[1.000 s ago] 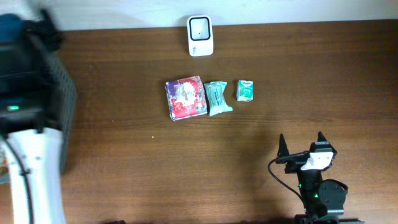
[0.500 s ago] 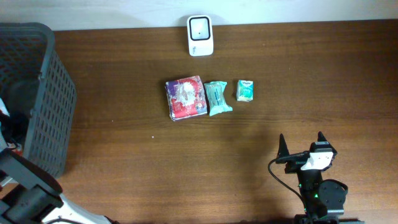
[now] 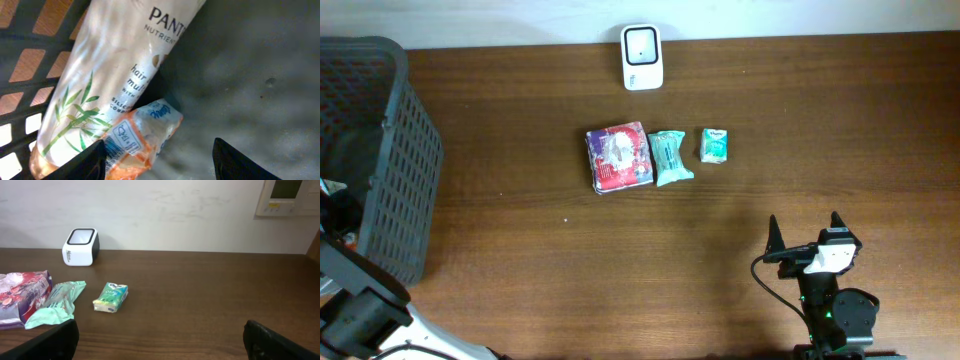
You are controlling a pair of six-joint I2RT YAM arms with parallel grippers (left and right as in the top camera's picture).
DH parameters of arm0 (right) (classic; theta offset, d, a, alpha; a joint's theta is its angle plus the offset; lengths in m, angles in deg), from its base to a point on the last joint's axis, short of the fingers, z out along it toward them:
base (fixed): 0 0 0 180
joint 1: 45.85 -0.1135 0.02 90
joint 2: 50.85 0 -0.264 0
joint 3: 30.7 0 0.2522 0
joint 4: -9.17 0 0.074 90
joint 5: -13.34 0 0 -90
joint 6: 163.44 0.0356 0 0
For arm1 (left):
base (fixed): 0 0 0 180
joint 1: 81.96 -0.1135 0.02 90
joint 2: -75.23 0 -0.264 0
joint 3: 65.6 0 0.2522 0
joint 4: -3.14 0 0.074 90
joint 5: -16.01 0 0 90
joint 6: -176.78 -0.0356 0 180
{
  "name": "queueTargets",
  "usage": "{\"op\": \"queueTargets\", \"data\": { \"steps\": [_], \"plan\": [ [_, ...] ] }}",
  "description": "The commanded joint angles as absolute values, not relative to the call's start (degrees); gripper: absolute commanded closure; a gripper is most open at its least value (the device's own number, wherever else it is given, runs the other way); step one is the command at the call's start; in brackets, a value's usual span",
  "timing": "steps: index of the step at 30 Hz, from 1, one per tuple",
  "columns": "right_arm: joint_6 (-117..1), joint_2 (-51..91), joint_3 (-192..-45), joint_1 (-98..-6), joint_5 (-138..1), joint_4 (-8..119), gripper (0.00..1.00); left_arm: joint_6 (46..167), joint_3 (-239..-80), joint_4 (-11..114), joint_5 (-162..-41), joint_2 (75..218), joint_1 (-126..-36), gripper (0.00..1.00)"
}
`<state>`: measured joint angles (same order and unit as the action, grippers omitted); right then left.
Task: Scan the item barcode
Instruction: 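Grasp the orange tissue pack in the basket with the left gripper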
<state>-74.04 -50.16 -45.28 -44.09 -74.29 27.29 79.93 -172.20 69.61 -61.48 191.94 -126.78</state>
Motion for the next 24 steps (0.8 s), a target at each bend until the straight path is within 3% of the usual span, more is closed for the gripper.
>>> {"op": "queueTargets", "data": {
  "steps": [1,3,4,7,11,12,17,21,24],
  "plan": [
    [-73.87,-50.49,-44.78,-44.4,-74.79,27.42,0.01,81.13,-172.02,69.52,-57.24,192.66,-127.33,0.37],
    [-73.87,-50.49,-44.78,-44.4,-74.79,27.42,0.01,81.11,-171.28,69.28,-57.2,192.66,-127.31,0.34],
    [-73.87,-50.49,-44.78,-44.4,-74.79,27.44,0.01,81.08,-170.84,68.85,-57.2,192.73,-127.33,0.27],
    [-73.87,-50.49,-44.78,-44.4,-74.79,27.42,0.01,81.08,-169.46,68.58,-57.22,192.99,-128.94,0.4],
    [-73.87,-50.49,-44.78,-44.4,-74.79,27.44,0.01,81.11,-169.77,68.23,-57.24,192.97,-129.62,0.97],
    [-73.87,-50.49,-44.78,-44.4,-74.79,27.42,0.01,81.11,-170.91,69.09,-57.26,192.86,-129.34,1.0],
    [-73.87,-50.49,-44.78,-44.4,-74.79,27.42,0.01,82.26,-186.69,72.93,-77.94,185.12,-122.65,1.0],
    [-73.87,-50.49,-44.78,-44.4,-74.79,27.42,0.01,93.65,-194.66,72.06,-80.08,177.73,-118.32,1.0],
    [-73.87,-50.49,-44.78,-44.4,-74.79,27.42,0.01,112.06,-194.69,68.87,-98.14,174.32,-116.64,1.0]
  ]
}}
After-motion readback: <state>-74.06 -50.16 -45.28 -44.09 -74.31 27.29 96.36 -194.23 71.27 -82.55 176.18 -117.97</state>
